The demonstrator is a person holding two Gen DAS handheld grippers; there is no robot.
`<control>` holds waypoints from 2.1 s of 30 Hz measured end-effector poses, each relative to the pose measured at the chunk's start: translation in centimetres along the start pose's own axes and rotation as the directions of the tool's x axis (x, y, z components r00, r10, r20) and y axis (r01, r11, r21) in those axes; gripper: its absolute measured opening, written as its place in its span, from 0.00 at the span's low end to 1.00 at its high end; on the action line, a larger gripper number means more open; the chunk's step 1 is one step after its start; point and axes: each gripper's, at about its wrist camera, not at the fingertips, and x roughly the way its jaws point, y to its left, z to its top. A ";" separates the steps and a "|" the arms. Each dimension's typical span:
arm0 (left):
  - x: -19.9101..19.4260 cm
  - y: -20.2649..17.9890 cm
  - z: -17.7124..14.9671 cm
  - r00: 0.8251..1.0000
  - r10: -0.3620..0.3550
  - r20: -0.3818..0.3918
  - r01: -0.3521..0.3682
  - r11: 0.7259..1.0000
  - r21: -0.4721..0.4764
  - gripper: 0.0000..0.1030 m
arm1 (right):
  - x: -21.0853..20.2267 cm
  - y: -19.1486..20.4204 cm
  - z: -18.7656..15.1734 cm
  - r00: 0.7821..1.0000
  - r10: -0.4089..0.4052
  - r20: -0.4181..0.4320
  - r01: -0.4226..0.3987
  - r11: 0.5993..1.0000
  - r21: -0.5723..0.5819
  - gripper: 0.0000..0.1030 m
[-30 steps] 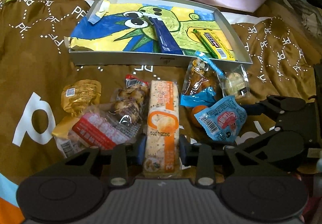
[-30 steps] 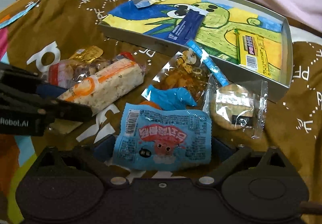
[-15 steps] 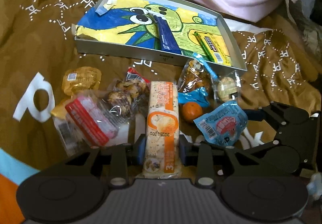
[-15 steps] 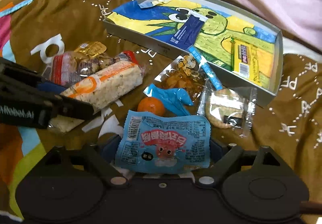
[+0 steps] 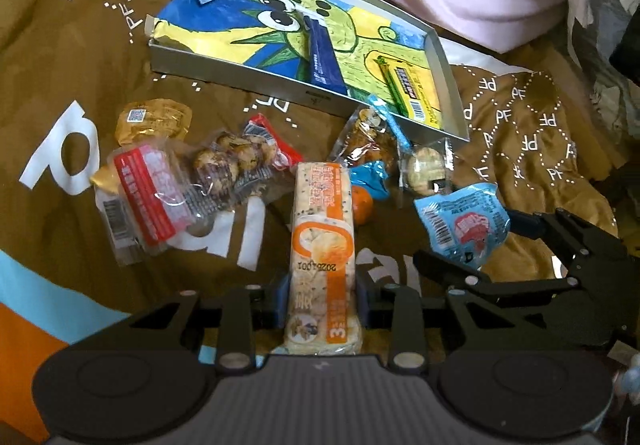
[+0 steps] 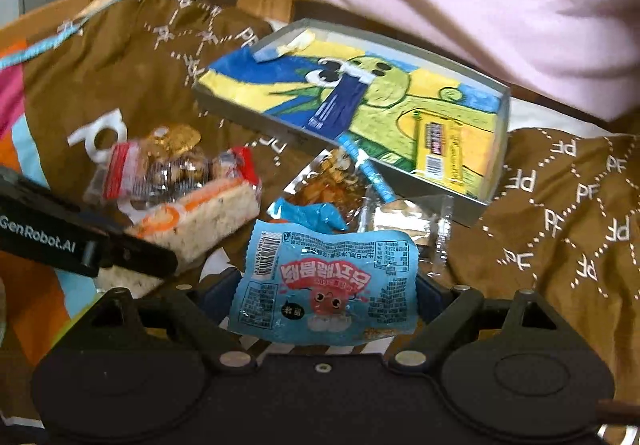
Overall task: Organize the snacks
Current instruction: 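Lower left tool onto cream bread bar while right tool lowers onto blue candy pouch, then carry cream bread bar in left gripper and blue pouch in right gripper into tray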
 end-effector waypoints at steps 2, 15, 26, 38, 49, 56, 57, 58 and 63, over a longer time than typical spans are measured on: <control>-0.5 -0.3 -0.2 1.000 -0.005 0.016 0.005 1.000 0.010 0.35 | -0.5 -0.3 0.0 1.000 -0.016 0.016 0.015 1.000 0.011 0.86; -4.1 -1.6 1.5 0.972 -0.004 0.235 -0.003 1.000 0.031 0.35 | -2.4 -1.8 0.9 0.971 -0.061 0.232 0.041 0.995 0.090 0.86; -2.5 -3.5 10.1 0.924 0.060 0.378 -0.086 0.995 0.052 0.35 | 0.9 -4.7 4.3 0.916 -0.124 0.382 0.068 0.985 0.156 0.86; 5.7 -3.6 16.7 0.922 0.129 0.365 -0.148 0.989 0.024 0.35 | 8.8 -6.4 7.7 0.919 -0.139 0.369 0.070 0.978 0.194 0.86; 10.5 -1.5 17.1 0.918 0.226 0.327 -0.230 0.973 -0.026 0.35 | 14.0 -6.9 8.3 0.971 -0.107 0.216 0.071 0.983 0.170 0.86; 11.1 -1.4 16.8 0.923 0.239 0.300 -0.239 0.970 -0.038 0.36 | 14.3 -6.8 8.3 0.979 -0.079 0.190 0.046 0.984 0.172 0.88; 11.0 -1.3 16.9 0.925 0.241 0.293 -0.238 0.970 -0.046 0.40 | 14.2 -6.8 8.3 0.979 -0.076 0.189 0.043 0.984 0.174 0.89; 10.9 -1.2 16.8 0.927 0.238 0.291 -0.233 0.971 -0.051 0.44 | 14.1 -6.8 8.3 0.979 -0.074 0.190 0.040 0.984 0.175 0.89; 9.1 -1.0 16.6 0.918 0.230 0.323 -0.218 0.973 -0.074 0.70 | 13.2 -6.9 8.3 0.974 -0.065 0.219 0.022 0.981 0.193 0.98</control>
